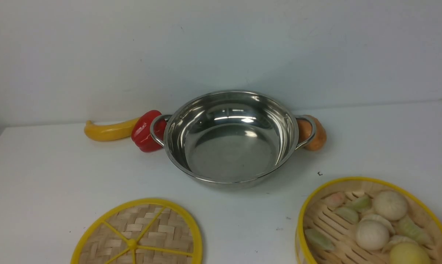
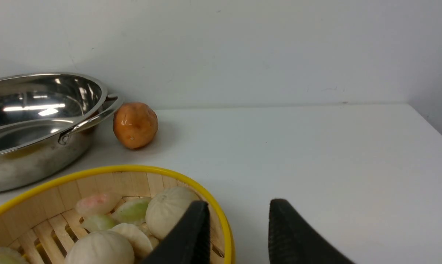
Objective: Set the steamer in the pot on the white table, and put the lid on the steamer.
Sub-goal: 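Reach for and grasp the rim of the bamboo steamer holding the buns with the right gripper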
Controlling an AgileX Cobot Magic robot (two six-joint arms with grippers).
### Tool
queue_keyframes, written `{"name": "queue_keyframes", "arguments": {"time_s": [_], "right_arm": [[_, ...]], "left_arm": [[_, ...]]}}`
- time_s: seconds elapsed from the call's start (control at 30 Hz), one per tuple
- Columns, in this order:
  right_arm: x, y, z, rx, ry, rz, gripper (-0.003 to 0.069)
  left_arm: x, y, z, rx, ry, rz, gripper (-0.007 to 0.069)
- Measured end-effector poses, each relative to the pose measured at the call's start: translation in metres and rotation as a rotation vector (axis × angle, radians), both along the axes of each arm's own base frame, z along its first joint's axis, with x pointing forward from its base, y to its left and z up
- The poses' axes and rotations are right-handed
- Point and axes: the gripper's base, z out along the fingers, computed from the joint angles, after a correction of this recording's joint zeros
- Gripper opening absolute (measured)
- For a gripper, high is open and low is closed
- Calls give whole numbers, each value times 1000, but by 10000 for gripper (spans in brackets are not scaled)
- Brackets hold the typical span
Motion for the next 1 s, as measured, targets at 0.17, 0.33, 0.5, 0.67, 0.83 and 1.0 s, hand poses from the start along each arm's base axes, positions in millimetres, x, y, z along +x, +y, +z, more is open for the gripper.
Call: {"name": "queue_keyframes", "arguments": {"time_s": [0.17,0.33,0.5,0.67,0.83,1.0], "right_arm": [[0,0,0,0,0,0,249],[0,0,0,0,0,0,249],[0,0,0,0,0,0,249],[0,0,0,0,0,0,249],[0,0,0,-7,0,-1,249],[0,0,0,-15,0,-1,249]], "left_arm": [[0,0,0,0,0,0,241],[0,0,0,0,0,0,241],[0,0,0,0,0,0,241],[0,0,0,0,0,0,241],[0,0,0,0,0,0,241],[0,0,0,0,0,0,241]]}}
